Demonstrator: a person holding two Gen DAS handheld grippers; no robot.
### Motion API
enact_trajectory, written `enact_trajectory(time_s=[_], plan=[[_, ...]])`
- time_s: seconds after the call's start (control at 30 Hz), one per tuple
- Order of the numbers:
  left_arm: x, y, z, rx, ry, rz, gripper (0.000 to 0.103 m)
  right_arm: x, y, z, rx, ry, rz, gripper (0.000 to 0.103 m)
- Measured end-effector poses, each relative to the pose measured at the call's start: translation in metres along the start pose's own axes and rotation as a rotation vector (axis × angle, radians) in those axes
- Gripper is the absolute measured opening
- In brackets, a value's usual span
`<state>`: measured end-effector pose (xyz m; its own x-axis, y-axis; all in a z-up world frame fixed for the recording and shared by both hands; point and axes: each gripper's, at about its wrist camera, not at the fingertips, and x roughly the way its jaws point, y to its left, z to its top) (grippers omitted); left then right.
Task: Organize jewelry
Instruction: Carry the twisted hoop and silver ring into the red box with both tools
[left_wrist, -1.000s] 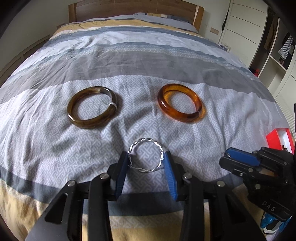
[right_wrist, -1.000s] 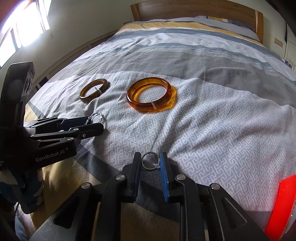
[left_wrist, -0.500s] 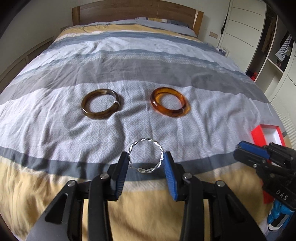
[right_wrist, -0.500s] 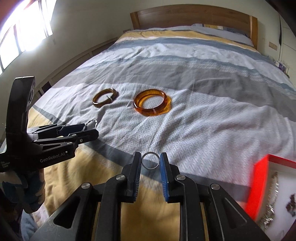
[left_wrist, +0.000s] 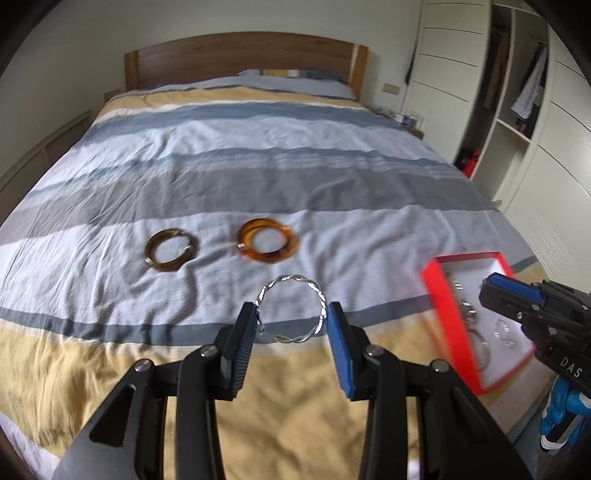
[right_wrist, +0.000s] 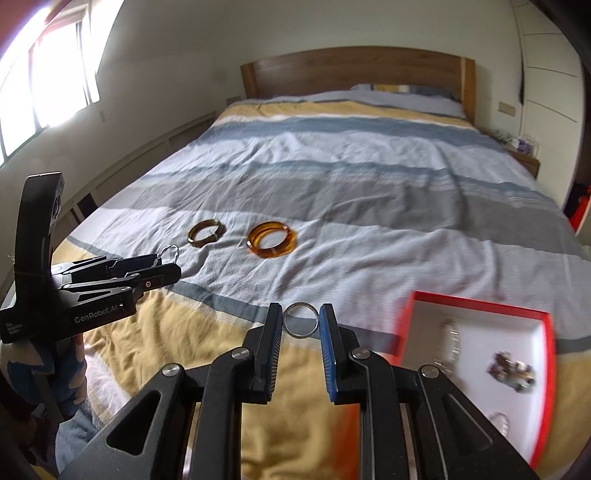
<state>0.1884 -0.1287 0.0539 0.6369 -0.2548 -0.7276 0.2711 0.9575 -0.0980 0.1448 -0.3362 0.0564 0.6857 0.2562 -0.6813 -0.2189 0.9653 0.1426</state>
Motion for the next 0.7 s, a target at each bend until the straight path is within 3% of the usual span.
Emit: enact_trajectory(time_s=[0.37,0.7], plan=[[0.006,-0.101,0.005,0.123,0.017,-0.107,0.036,-0.051,-0.081,-0.022,0.089,-0.038,-0.112,0.02],[0.062,-0.189,0.014,0.233,0.083,-0.2,0.036,-0.017,-0.16,-0.033,0.154,0.026,-0.174,0.02]])
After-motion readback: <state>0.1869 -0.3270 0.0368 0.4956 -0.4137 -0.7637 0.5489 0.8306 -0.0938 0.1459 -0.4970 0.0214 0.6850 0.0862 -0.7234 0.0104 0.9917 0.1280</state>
